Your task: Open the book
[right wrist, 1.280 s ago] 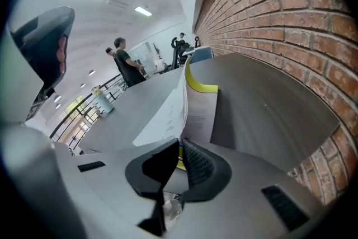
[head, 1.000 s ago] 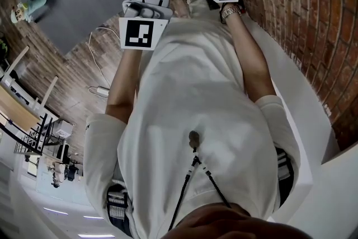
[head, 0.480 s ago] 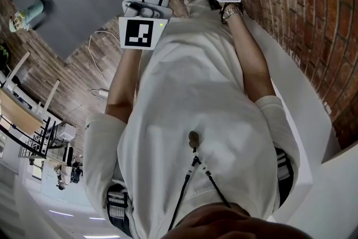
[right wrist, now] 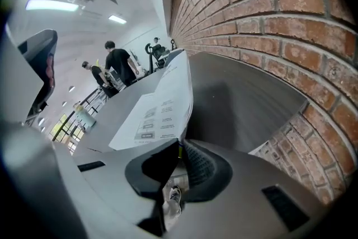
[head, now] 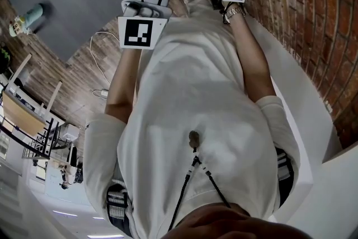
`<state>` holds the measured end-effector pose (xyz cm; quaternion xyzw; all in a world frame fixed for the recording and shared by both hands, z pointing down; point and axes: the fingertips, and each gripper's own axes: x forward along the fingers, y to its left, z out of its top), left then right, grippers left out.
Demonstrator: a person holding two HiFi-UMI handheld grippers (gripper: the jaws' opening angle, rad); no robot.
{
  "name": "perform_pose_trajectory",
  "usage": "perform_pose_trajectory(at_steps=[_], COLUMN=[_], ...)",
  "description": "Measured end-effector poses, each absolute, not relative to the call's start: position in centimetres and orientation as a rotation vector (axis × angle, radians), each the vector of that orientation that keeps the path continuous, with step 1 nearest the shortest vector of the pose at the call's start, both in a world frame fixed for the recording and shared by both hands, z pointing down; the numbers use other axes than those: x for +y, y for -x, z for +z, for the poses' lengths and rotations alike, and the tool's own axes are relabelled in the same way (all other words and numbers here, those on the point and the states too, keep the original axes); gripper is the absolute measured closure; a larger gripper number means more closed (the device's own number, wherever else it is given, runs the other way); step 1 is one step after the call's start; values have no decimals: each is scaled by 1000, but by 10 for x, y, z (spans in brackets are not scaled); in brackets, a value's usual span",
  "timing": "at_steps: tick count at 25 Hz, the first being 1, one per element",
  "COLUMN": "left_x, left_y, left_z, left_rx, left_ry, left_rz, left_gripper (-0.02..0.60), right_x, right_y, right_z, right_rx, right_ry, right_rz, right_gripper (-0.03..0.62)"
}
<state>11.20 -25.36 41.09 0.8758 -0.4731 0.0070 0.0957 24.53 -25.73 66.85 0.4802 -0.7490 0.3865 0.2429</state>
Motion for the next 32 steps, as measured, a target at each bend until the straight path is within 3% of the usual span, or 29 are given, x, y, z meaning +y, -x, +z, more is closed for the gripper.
perform_pose_trajectory(at_steps=[32], left_x=[-256], left_y=[-120], left_z=[415], left_rx=[-1407], left_ry=[-2591], left_rz=[49], left_gripper=[558], right_x=[-266], right_y=[-315], right_z=[707], right_rx=[-1871], right_ry=[-1447], right_rz=[1174], right_gripper=[544])
